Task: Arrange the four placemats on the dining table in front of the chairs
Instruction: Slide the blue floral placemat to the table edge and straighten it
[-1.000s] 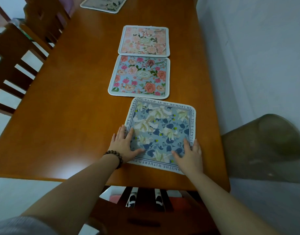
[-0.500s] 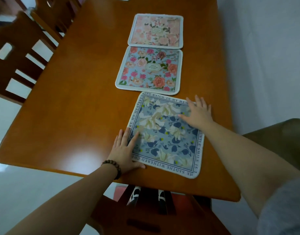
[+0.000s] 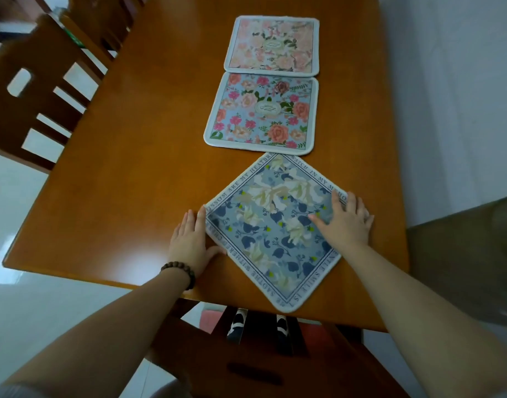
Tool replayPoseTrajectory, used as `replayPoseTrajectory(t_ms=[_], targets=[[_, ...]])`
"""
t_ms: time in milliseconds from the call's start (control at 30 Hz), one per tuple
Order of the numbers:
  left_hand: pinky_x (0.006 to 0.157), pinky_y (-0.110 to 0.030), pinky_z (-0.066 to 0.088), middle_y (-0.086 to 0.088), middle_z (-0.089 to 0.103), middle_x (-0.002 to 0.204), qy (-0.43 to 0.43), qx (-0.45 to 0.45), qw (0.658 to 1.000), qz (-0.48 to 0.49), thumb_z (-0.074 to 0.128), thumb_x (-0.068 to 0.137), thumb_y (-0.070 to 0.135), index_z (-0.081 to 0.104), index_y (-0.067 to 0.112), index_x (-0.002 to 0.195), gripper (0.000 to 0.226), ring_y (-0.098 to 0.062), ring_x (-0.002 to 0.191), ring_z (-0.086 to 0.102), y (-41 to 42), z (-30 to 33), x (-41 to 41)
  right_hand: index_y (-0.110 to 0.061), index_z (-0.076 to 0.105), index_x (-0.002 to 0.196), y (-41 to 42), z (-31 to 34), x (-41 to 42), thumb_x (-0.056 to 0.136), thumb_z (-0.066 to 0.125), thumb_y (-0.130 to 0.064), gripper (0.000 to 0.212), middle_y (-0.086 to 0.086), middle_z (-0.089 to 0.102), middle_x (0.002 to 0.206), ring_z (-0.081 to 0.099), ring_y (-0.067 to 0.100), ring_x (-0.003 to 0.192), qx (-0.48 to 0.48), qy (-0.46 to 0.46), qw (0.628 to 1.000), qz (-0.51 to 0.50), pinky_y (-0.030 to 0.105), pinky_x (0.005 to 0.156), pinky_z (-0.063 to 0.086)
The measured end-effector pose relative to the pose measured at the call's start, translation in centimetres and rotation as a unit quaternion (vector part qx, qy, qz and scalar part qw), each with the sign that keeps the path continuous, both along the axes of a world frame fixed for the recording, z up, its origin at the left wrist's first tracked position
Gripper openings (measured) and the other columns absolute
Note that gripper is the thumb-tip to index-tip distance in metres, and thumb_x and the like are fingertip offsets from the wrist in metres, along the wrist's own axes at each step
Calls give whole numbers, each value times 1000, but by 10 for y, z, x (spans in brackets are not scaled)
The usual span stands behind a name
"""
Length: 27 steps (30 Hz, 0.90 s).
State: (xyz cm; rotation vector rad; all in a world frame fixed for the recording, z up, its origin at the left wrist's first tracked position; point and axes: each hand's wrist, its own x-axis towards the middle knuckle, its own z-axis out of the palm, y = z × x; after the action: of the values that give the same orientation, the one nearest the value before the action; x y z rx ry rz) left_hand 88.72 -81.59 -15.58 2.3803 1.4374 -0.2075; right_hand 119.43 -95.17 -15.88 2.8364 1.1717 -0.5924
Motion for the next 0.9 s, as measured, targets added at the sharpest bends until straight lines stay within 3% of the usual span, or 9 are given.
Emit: replayPoseTrajectory(t_ms=[133,233,300,467,633,733,800,900], targets=[[116,-38,15,-10,27,154,-41,32,999,9,48,95,38,20,18,150,65,-24,144,18,5,0,1,-31,-1,151,-24,2,-31,75,20,-85,96,13,-5,159,-2,36,144,-12,0,1000,-10,59,113,5],[115,-36,16,-12,31,152,-92,31,995,1,43,98,21,32,14,146,50,-25,143,22,0,-1,7,-31,-4,151,-34,6,-51,71,18,-88,101,16,-7,158,-1,38,143,-33,-1,999,-13,57,112,9],[117,-39,12,-11,21,156,-103,4,995,-9,47,96,36,28,15,148,60,-25,145,13,-1,-2,6,-32,-5,151,-41,10,-62,69,18,-89,103,17,-6,158,1,38,143,-42,-3,999,-16,56,111,14],[117,-41,-6,-8,-12,158,-31,-87,994,-58,45,73,81,4,29,152,103,-19,144,-14,19,6,23,-32,-5,150,-61,15,-92,70,29,-88,104,20,6,155,9,38,140,-50,-9,998,-35,50,108,21],[116,-44,-8,-6,-19,157,5,-129,986,-108,39,52,94,1,36,151,121,-20,143,-18,44,19,67,-27,7,148,-75,21,-125,76,52,-73,97,21,20,144,20,36,129,-60,33,994,-80,43,104,27],[115,-48,-9,-5,-20,157,27,-120,984,-129,39,49,94,-4,37,150,124,-21,143,-19,50,17,82,-28,17,143,-84,26,-134,75,54,-70,88,15,29,133,27,32,121,-52,56,995,-69,41,98,31],[115,-49,-9,-6,-22,156,29,-115,985,-127,42,47,94,-9,37,149,127,-22,143,-20,47,15,83,-28,14,145,-81,29,-125,77,50,-71,88,18,21,144,21,35,131,-49,67,994,-68,46,103,28],[115,-52,-5,-7,-30,154,18,-105,987,-124,42,40,96,-20,42,144,133,-27,142,-22,35,11,71,-29,6,149,-56,29,-93,80,47,-71,91,16,-9,157,-6,35,144,-23,62,997,-48,54,113,9]])
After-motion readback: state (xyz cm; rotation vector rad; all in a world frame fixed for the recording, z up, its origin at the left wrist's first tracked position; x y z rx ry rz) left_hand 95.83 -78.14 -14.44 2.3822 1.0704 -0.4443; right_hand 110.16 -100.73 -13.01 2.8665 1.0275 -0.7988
